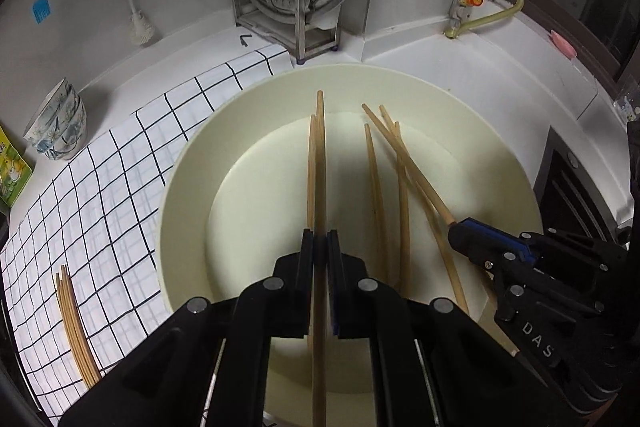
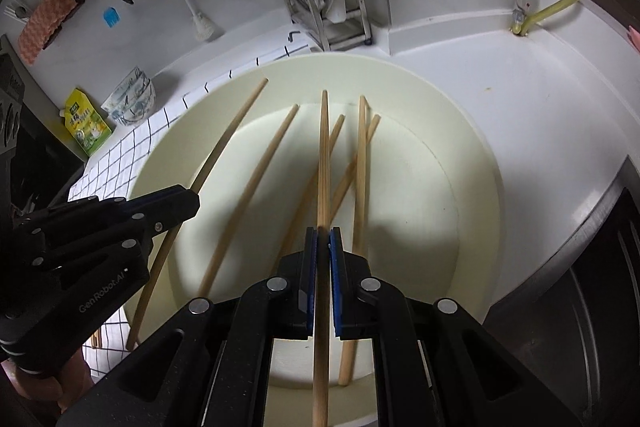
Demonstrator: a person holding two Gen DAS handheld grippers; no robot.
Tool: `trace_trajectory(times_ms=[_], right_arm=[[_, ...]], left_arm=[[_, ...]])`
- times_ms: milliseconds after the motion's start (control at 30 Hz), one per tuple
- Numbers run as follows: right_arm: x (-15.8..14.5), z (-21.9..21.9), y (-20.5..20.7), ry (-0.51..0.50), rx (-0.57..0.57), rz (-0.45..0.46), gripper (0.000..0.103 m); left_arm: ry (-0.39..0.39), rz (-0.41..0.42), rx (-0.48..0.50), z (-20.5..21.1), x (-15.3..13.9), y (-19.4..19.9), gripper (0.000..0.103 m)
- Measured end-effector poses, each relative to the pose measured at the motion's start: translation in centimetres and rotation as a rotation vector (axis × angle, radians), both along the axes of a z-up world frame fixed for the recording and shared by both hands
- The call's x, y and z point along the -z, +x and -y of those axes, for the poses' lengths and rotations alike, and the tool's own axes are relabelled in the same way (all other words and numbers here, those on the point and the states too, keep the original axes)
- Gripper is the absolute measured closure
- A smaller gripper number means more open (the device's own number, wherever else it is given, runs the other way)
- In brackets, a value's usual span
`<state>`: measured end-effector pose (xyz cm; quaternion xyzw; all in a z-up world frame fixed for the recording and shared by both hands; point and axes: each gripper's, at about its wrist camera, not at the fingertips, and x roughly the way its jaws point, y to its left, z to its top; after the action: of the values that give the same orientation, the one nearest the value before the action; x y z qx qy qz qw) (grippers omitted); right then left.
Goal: Organize utensils
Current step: 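Carry both held chopsticks with both tools over the cream basin, then open both tools to drop the chopsticks into the basin, then move both open tools back over the remaining chopsticks on the cloth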
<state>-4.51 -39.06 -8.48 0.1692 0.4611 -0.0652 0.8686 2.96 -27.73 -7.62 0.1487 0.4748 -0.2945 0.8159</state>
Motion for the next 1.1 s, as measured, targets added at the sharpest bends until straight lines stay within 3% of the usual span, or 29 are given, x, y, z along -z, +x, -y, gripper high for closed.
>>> trace_trajectory(times_ms=[300,367,400,467,533,567,900,1100], right_arm=[[0.4,0.6,0.6,0.009,-0.003,-0.009,0.096],[0.1,0.8,0.4,0.004,0.008,0.001,0.088],[-0.2,1.0,0.3,-0.002,0.013,0.01,0.082],[-0.5,1.1,0.2,-0.009,0.016,0.021,0.082],[-0.9,1.2,0.2,-0.011,0.018,0.03,0.082],[-1.0,1.3,0.2,-0.012,0.02,0.034,0.082],[-2.4,0.5,0.0,-0.011,0.016,0.062,0.068],[-3.6,-0.8,0.2,-0.017,0.003,0.078,0.065]], left_arm=[[0.041,-0.001,-0.028,-0.1,0.6,0.4,0.095],[0.042,0.006,-0.041,-0.4,0.4,0.5,0.095],[0.043,0.009,-0.043,-0.4,0.2,0.6,0.091],[0.049,0.024,-0.051,-0.6,-0.3,0.5,0.077],[0.045,0.043,-0.064,-0.9,-0.8,0.4,0.041],[0.038,0.054,-0.071,-1.1,-1.1,0.4,0.037],[0.02,0.089,-0.109,-3.3,-3.5,0.4,0.03],[0.009,0.104,-0.14,-5.6,-4.8,0.4,0.027]])
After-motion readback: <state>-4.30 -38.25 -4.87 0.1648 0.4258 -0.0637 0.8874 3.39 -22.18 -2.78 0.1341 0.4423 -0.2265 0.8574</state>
